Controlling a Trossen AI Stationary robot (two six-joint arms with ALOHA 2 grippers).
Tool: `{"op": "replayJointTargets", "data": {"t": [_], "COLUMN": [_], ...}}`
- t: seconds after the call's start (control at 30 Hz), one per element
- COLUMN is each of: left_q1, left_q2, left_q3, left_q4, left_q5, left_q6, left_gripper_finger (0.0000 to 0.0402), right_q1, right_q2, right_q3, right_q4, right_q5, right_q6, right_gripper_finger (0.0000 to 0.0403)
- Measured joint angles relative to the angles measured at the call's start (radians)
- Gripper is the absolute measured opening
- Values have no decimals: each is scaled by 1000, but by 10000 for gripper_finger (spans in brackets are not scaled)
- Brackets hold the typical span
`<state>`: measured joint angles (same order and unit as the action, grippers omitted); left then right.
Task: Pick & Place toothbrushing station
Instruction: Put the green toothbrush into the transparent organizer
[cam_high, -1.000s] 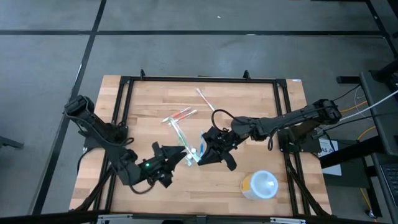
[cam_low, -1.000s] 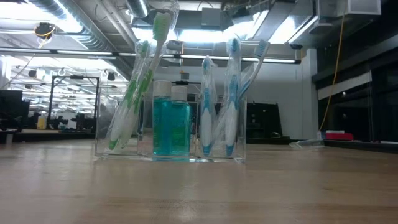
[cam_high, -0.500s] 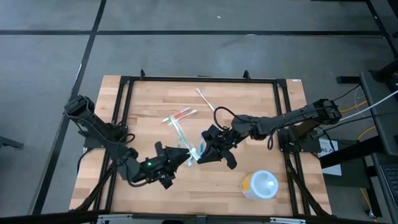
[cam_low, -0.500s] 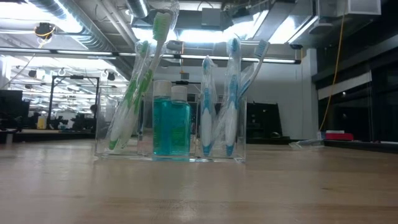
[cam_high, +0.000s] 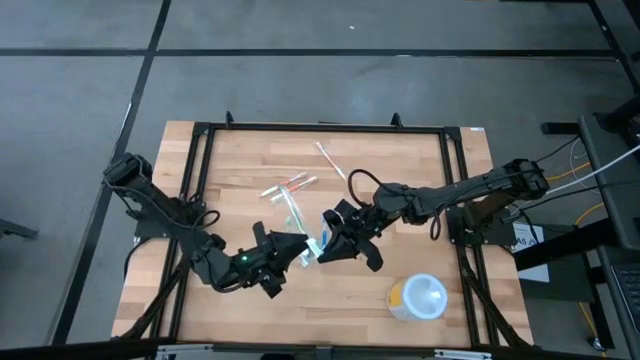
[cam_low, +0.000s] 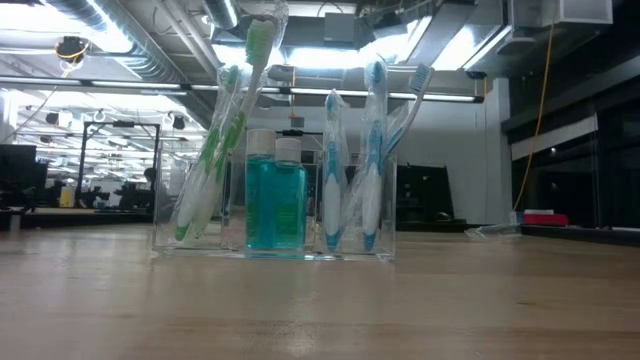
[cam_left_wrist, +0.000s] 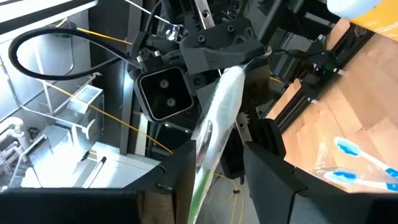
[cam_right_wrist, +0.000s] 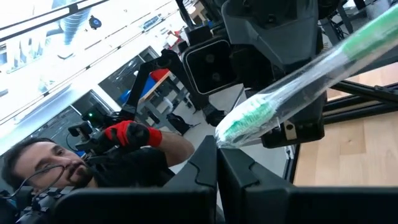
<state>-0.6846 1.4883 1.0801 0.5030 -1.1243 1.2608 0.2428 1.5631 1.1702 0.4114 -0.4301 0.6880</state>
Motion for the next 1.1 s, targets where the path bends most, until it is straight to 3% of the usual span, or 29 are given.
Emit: {"op": "replayJointTargets", "data": {"t": [0.77,1.1], "left_q1": [33,33], "left_q2": [1,1], "left_q3": [0,0], "left_q4": [2,2], "left_q5": [29,40], "left_q6": [-39,-44], "left_gripper_finger": [11,8], "right_q1": [1,10], "right_q2": [0,0], "right_q3": [0,0], "right_q4": [38,38], "right_q5": [-1,-1], "right_q6": [-16,-49], "right_gripper_finger": [2,4]}}
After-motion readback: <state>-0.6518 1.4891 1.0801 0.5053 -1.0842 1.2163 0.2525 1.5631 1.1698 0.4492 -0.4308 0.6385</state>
